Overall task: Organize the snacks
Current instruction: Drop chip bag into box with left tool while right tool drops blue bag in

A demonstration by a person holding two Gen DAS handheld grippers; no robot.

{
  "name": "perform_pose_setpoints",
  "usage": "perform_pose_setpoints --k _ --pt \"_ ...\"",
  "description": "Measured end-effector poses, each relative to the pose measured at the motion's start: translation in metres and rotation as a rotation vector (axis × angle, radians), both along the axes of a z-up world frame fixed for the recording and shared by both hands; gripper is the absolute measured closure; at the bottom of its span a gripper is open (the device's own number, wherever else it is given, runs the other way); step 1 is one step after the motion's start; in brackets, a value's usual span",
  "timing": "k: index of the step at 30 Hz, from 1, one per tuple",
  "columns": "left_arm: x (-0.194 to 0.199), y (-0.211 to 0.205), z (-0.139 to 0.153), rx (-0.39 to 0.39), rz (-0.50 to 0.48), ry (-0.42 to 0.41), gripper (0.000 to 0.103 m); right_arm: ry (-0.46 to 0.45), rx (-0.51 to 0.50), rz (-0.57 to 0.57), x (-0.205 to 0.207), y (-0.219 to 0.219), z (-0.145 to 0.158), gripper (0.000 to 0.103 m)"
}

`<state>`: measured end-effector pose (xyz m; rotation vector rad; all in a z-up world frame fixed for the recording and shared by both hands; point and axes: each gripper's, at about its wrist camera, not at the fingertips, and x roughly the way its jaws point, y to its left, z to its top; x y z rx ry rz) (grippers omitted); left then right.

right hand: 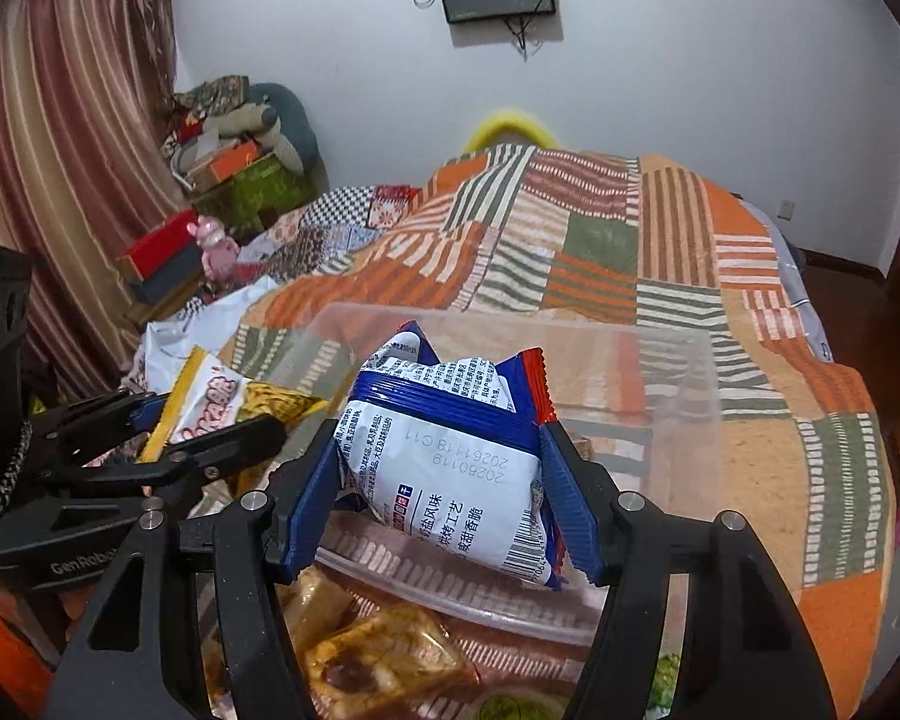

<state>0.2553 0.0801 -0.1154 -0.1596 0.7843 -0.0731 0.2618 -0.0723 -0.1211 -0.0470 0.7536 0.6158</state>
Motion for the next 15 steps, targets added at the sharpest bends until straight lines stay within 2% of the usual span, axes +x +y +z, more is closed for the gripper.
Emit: perform_pose_setpoints --k 7,12,15 --pt "0.009 -0.002 -0.014 0.002 -0.01 0.027 0.048 0.001 -0.034 0.002 -0.001 0.003 -0.006 0.036" --pt "0.013 0.004 -0.02 -0.066 -0.014 0.069 0.044 -0.027 -0.06 0.003 -0.007 0.0 0.0 0.032" --pt "0.011 0.004 -0.016 -0.07 -0.007 0.062 0.036 -0.04 -0.061 0.004 -0.012 -0.002 0.006 0.031"
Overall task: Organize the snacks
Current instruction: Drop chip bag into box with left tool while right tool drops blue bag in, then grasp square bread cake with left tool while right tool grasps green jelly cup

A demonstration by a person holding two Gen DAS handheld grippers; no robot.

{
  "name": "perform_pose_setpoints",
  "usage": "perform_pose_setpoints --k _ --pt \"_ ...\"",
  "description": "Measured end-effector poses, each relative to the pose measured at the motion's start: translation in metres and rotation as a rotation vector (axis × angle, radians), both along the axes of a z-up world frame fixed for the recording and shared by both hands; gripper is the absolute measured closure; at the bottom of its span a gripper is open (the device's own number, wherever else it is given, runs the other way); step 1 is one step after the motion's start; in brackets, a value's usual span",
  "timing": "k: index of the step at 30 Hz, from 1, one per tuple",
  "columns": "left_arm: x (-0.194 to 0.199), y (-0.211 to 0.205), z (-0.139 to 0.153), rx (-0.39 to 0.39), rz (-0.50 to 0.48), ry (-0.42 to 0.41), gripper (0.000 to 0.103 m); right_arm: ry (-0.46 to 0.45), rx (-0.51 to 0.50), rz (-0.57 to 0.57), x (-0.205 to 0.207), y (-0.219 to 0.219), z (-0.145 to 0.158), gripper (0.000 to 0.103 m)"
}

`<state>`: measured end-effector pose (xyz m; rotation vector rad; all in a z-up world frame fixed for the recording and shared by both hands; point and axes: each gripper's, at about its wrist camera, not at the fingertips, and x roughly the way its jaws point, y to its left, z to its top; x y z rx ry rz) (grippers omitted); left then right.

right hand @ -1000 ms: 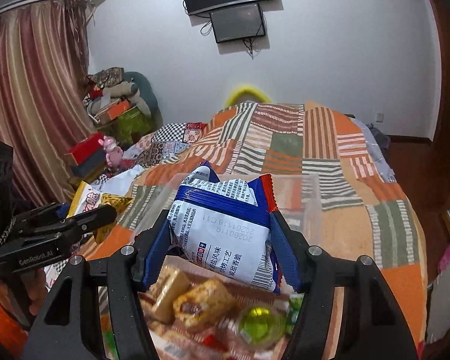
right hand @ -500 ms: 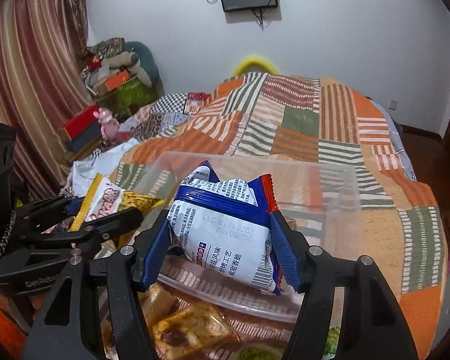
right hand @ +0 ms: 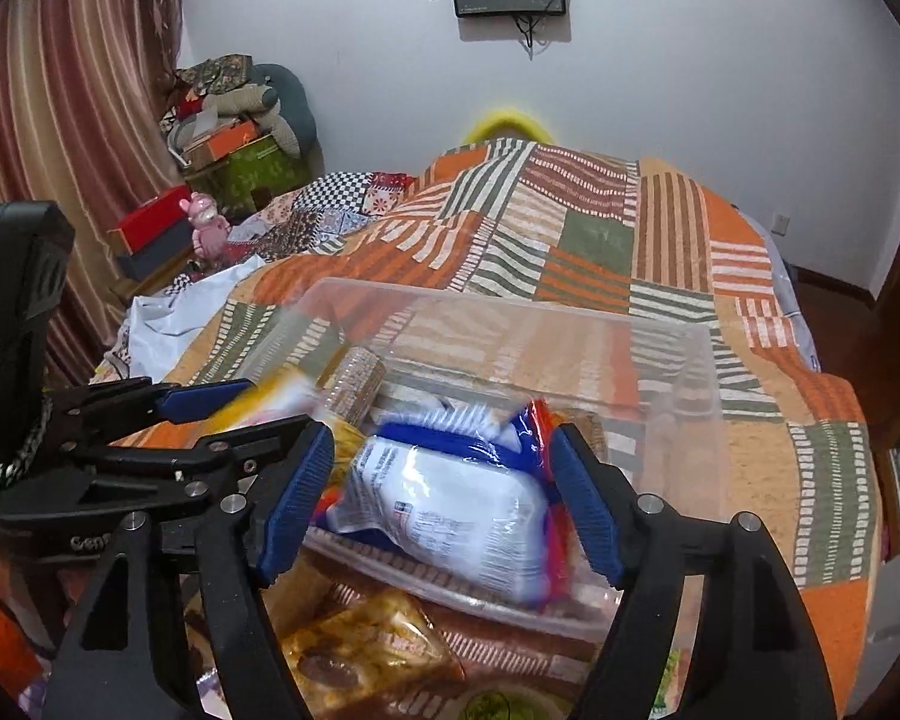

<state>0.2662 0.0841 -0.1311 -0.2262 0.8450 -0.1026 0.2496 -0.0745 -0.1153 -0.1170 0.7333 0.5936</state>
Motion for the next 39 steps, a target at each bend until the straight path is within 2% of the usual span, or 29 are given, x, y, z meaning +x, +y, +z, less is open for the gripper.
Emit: perform_pose_setpoints --k 5,15,20,23,29,30,32,35,39 --pt "-0.011 -0.002 0.018 0.019 0.006 -0.037 0.034 -0.026 0.018 -0.012 -0.008 -0.01 0.014 0.028" --pt "-0.057 -0.012 0.045 0.115 0.004 -0.094 0.026 -0.059 0.041 -0.067 -0.038 -0.049 0.032 0.025" --pt "-0.07 -0.02 0.039 0.129 -0.012 -0.067 0.025 -0.041 0.037 -0.079 -0.05 -0.063 0.026 0.022" --pt "-0.076 -0.024 0.031 0.124 -0.027 -0.041 0.022 -0.006 0.034 -0.08 -0.054 -0.07 0.016 0.022" --pt "-0.081 -0.031 0.005 0.138 -0.041 0.03 0.022 0.062 0.025 -0.085 -0.063 -0.077 -0.015 0.022" --pt "-0.082 -0.032 0.0 0.139 -0.044 0.041 0.022 0.077 0.026 -0.084 -0.063 -0.078 -0.02 0.023" --pt "-0.083 -0.034 -0.005 0.134 -0.055 0.054 0.022 0.1 0.026 -0.086 -0.066 -0.081 -0.029 0.036" --pt "-0.088 -0.037 -0.011 0.119 -0.068 0.056 0.024 0.149 0.026 -0.08 -0.068 -0.084 -0.043 0.05" --pt "-0.088 -0.045 -0.019 0.122 -0.099 0.064 0.036 0.184 0.014 -0.098 -0.066 -0.087 -0.055 0.054"
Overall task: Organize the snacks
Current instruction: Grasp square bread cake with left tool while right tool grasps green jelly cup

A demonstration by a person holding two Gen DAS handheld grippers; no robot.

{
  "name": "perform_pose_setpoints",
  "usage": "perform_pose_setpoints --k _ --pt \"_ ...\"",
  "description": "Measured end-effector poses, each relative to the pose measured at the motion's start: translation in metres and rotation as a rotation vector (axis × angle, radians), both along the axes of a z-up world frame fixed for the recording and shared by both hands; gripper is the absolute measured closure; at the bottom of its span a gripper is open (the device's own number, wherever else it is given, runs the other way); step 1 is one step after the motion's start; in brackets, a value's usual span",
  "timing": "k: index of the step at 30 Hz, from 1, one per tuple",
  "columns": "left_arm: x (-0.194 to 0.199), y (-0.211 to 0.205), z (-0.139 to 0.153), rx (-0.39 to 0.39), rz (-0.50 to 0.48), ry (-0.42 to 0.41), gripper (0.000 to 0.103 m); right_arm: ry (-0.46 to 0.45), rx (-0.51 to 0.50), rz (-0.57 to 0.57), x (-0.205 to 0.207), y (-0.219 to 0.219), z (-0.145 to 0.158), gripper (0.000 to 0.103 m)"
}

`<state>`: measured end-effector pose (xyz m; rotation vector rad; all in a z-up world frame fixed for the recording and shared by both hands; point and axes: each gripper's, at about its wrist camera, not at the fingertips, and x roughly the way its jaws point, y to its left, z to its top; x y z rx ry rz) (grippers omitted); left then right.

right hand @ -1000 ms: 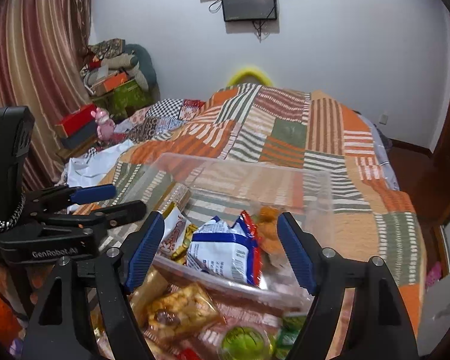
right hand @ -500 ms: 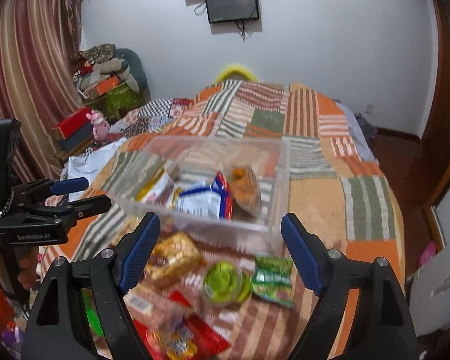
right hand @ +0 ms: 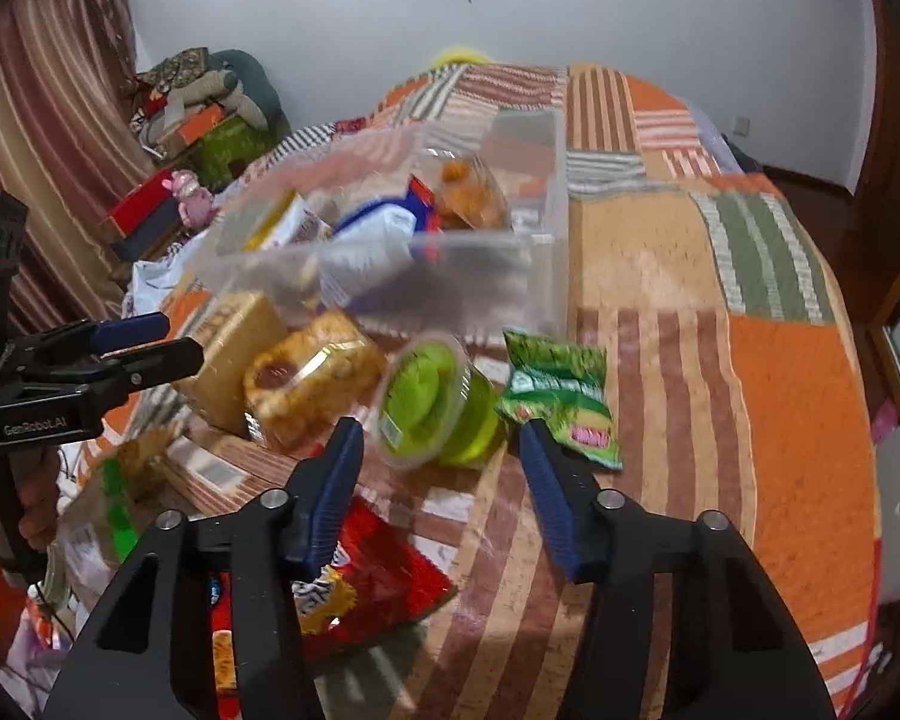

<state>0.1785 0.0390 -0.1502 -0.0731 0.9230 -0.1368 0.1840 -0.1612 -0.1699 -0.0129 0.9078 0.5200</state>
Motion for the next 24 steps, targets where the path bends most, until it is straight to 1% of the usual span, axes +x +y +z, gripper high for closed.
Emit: perform_pose_setpoints --k 5,10,12,16,18,19,24 --pt "0.007 -0.008 -0.012 0.019 -0.038 0.022 0.048 0.05 0.028 0.001 0.01 0.001 -0.008 0.055" --pt "0.01 0.0 -0.02 0.006 -0.026 0.034 0.052 0.084 0.053 0.007 0.015 0.009 -0.014 0.055" --pt "0.011 0.004 -0.022 0.011 -0.014 0.036 0.055 0.09 0.053 0.013 0.018 0.013 -0.015 0.055" --pt "0.016 0.014 -0.027 -0.017 0.003 0.056 0.055 0.098 0.047 0.021 0.02 0.019 -0.019 0.055" --pt "0.02 0.014 -0.03 -0.02 0.007 0.061 0.057 0.096 0.048 0.019 0.021 0.02 -0.019 0.055" --pt "0.021 0.013 -0.031 -0.024 0.002 0.065 0.064 0.096 0.051 0.018 0.022 0.018 -0.019 0.055" --pt "0.019 0.01 -0.031 -0.008 -0.004 0.041 0.066 0.085 0.069 0.004 0.018 0.013 -0.017 0.061"
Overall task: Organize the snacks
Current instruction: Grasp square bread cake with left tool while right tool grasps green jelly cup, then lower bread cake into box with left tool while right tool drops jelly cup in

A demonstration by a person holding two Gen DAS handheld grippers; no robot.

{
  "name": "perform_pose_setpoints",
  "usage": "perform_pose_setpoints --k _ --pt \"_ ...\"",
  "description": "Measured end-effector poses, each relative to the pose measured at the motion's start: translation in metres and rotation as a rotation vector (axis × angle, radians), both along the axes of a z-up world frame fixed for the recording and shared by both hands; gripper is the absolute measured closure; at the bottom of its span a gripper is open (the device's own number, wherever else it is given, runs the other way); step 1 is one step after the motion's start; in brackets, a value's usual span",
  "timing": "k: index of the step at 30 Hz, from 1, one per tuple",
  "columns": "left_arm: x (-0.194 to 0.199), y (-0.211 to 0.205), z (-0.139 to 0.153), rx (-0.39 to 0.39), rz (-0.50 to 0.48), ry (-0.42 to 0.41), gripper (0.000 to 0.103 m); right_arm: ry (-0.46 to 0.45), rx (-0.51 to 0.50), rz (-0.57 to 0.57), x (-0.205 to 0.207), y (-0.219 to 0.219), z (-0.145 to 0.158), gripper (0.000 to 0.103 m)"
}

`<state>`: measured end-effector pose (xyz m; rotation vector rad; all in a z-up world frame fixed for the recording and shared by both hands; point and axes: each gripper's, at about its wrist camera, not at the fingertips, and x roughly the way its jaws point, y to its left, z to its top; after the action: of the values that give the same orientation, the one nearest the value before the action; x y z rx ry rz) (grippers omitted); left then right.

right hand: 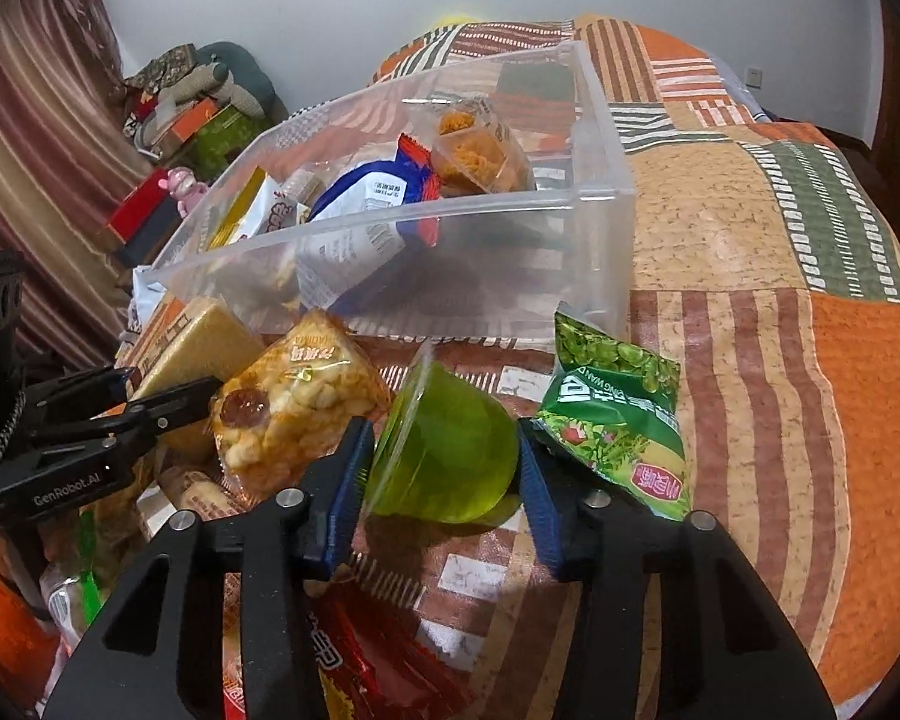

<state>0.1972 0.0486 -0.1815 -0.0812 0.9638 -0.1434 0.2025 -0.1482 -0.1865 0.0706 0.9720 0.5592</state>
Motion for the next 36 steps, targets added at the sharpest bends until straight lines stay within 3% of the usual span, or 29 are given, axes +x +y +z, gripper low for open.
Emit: perform_pose_setpoints --k 9,24,36 --pt "-0.015 0.006 0.027 -0.003 0.018 -0.069 0.067 -0.043 0.015 -0.02 -0.011 -0.013 0.015 0.064" --pt "-0.031 0.012 0.086 -0.013 0.046 -0.208 0.067 -0.179 0.071 -0.031 -0.019 -0.021 0.065 0.064" --pt "-0.003 0.018 0.113 0.002 0.085 -0.29 0.067 -0.271 0.088 -0.067 0.007 -0.018 0.088 0.064"
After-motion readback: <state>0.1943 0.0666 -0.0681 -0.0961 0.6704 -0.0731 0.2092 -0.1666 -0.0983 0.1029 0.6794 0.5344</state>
